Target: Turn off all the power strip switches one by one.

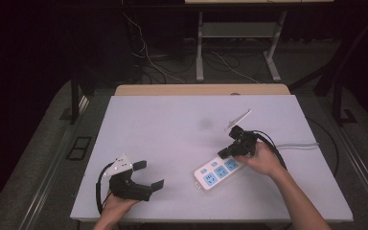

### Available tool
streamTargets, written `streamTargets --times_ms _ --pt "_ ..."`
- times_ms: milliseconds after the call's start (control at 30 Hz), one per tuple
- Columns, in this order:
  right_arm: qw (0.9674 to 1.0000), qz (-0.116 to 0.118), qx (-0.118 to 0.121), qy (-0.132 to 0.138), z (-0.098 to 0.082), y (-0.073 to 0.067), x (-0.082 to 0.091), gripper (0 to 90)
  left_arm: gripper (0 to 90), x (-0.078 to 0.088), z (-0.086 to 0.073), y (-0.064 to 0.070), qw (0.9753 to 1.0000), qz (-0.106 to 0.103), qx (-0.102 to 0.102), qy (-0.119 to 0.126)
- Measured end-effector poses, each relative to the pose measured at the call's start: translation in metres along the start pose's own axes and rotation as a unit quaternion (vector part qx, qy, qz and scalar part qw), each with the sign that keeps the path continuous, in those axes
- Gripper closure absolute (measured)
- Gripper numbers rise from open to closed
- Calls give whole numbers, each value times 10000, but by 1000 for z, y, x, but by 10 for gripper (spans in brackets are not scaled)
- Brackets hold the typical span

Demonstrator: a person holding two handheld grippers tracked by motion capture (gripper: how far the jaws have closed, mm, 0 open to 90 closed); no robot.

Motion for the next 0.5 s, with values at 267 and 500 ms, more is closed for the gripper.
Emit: streamTargets --times_ms 267,500 --pt "9999 -143 92 30 -3 -2 1 900 0 2 0 -2 10000 23 38 38" --pt "9995 -211 169 175 -6 -2 0 900 0 2 0 -2 10000 29 35 44"
Point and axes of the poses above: each handheld gripper's, and its own axes: x roughly backward along the jaws, z roughly out of its top, y roughly to its right, the point moved 6 cm from there along -x, roughly forward along the jaws, and after that the axes turned 8 degrees about -x, right-handed, at the moved point
